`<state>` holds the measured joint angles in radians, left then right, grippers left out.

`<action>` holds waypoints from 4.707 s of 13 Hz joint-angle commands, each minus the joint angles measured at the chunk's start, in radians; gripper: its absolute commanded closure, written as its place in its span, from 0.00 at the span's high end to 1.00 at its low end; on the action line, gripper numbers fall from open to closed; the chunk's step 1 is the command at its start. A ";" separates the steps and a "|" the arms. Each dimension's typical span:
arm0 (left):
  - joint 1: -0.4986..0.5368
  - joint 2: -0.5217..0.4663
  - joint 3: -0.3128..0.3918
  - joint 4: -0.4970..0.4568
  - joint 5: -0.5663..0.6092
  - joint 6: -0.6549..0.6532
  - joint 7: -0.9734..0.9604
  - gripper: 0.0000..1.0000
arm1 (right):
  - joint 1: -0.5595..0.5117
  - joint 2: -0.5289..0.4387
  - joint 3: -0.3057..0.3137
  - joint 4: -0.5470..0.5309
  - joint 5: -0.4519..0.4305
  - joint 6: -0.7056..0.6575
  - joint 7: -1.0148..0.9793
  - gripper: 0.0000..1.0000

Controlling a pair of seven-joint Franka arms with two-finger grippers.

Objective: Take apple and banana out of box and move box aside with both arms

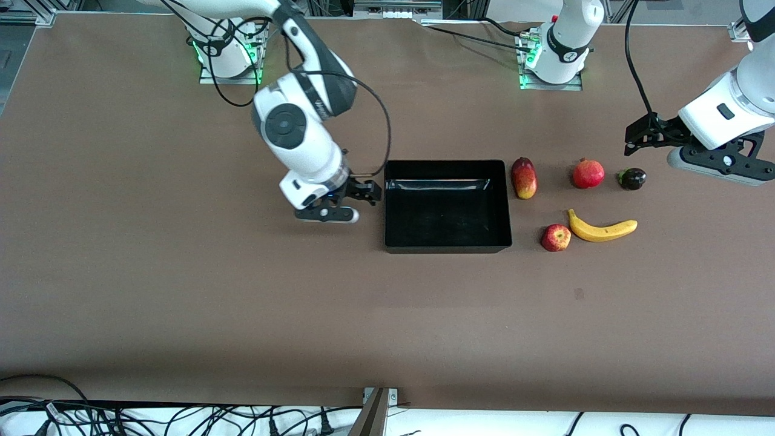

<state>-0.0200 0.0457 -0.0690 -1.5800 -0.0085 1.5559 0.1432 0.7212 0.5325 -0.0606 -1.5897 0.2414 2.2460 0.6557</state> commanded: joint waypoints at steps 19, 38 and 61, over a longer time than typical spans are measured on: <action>-0.006 -0.004 0.001 0.012 -0.021 -0.031 -0.005 1.00 | -0.070 -0.014 -0.018 -0.095 -0.099 0.048 -0.094 0.00; -0.005 -0.003 0.005 0.012 -0.021 -0.031 -0.005 1.00 | -0.789 -0.098 -0.096 -0.239 -0.082 -0.168 -1.050 0.00; -0.005 -0.001 0.011 0.011 -0.022 -0.033 -0.005 1.00 | -0.666 -0.223 -0.103 0.163 -0.252 -0.709 -0.958 1.00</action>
<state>-0.0225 0.0459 -0.0648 -1.5785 -0.0089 1.5386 0.1431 0.0020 0.3455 -0.1543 -1.4657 0.0347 1.5985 -0.3257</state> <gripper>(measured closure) 0.000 0.000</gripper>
